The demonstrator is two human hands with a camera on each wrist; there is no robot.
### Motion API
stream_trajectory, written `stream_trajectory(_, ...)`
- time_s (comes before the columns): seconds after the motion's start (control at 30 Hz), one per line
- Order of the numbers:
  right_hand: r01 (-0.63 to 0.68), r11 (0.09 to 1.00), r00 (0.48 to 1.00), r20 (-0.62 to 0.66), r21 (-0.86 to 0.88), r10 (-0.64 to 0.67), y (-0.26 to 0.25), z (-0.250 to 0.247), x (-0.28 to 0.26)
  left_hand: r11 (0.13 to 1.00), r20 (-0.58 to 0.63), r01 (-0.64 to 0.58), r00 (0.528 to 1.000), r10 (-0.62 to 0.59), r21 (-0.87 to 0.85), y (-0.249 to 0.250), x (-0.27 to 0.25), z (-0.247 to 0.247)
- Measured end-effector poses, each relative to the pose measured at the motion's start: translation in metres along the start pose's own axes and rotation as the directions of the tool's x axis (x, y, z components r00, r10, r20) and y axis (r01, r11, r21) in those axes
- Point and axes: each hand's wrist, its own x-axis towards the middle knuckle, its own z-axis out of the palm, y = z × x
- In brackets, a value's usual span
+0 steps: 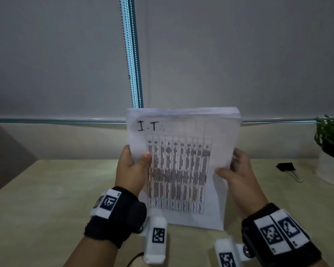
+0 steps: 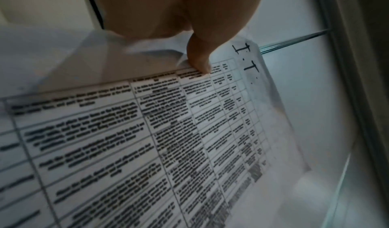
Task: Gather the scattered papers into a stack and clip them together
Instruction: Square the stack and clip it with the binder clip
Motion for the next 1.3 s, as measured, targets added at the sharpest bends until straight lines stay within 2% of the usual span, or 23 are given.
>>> stream_trajectory(0.1, -0.05, 0.992, 0.99, -0.128, 0.116, 0.065, 0.011, -0.014, -0.017, 0.989, -0.075, -0.063, 0.996, 0.053, -0.137, 0.016, 0.001, -0.005)
stream_trajectory(0.13, -0.097, 0.977, 0.987, -0.11, 0.191, 0.119, 0.015, -0.011, -0.025, 0.975, -0.09, -0.072, 0.994, 0.054, -0.209, 0.02, 0.001, -0.005)
stream_trajectory(0.2, -0.187, 0.898, 0.98, 0.008, 0.398, 0.201, 0.023, 0.0, -0.034, 0.954, -0.086, -0.064, 0.995, 0.04, -0.292, 0.026, -0.005, 0.003)
stream_trajectory(0.27, -0.204, 0.796, 0.979, 0.127, 0.57, 0.159, 0.022, 0.01, -0.033, 0.927, -0.034, -0.009, 0.999, -0.004, -0.375, 0.025, -0.017, 0.013)
stream_trajectory(0.33, -0.144, 0.764, 0.987, 0.151, 0.629, 0.061, 0.015, 0.01, -0.028, 0.877, 0.079, 0.11, 0.993, -0.083, -0.467, 0.024, -0.029, 0.016)
stream_trajectory(0.4, -0.018, 0.797, 0.997, 0.07, 0.604, -0.031, 0.006, -0.004, -0.022, 0.889, 0.089, 0.134, 0.99, -0.105, -0.439, 0.023, -0.033, 0.006)
stream_trajectory(0.53, 0.208, 0.919, 0.978, -0.056, 0.335, -0.201, -0.016, -0.04, -0.009, 0.976, -0.123, -0.067, 0.991, 0.042, -0.207, 0.025, -0.016, -0.033)
stream_trajectory(0.6, 0.243, 0.953, 0.97, -0.049, 0.178, -0.239, -0.023, -0.047, -0.005, 0.997, -0.062, -0.083, 0.995, 0.083, 0.007, 0.027, -0.013, -0.04)
stream_trajectory(0.63, 0.245, 0.96, 0.97, -0.043, 0.139, -0.241, -0.024, -0.046, -0.004, 0.995, 0.015, -0.075, 0.997, 0.075, 0.059, 0.025, -0.012, -0.039)
stream_trajectory(0.7, 0.223, 0.967, 0.975, -0.013, 0.12, -0.223, -0.022, -0.041, -0.004, 1.0, 0.13, -0.024, 0.991, 0.022, 0.014, 0.017, -0.017, -0.032)
stream_trajectory(0.73, 0.215, 0.968, 0.976, -0.002, 0.127, -0.216, -0.019, -0.039, -0.004, 1.0, 0.132, -0.016, 0.991, 0.017, -0.009, 0.011, -0.02, -0.028)
stream_trajectory(0.83, 0.216, 0.969, 0.976, -0.008, 0.12, -0.216, -0.014, -0.033, -0.003, 0.998, 0.031, -0.056, 0.998, 0.055, 0.017, -0.004, -0.024, -0.022)
stream_trajectory(0.93, 0.233, 0.967, 0.972, -0.004, 0.104, -0.233, -0.011, -0.032, 0.001, 0.999, 0.037, -0.043, 0.998, 0.044, -0.018, -0.005, -0.024, -0.02)
stream_trajectory(1.03, 0.178, 0.978, 0.984, 0.008, 0.108, -0.18, 0.0, -0.034, 0.004, 0.999, 0.039, 0.006, 0.999, -0.004, -0.053, -0.011, -0.022, -0.022)
stream_trajectory(1.13, 0.13, 0.989, 0.991, 0.001, 0.069, -0.13, 0.01, -0.033, 0.008, 1.0, 0.052, 0.022, 0.998, -0.022, -0.001, -0.018, -0.02, -0.02)
stream_trajectory(1.3, 0.144, 0.989, 0.989, -0.021, 0.028, -0.143, 0.011, -0.033, 0.015, 0.997, 0.033, 0.028, 0.999, -0.03, 0.076, -0.026, -0.01, -0.023)
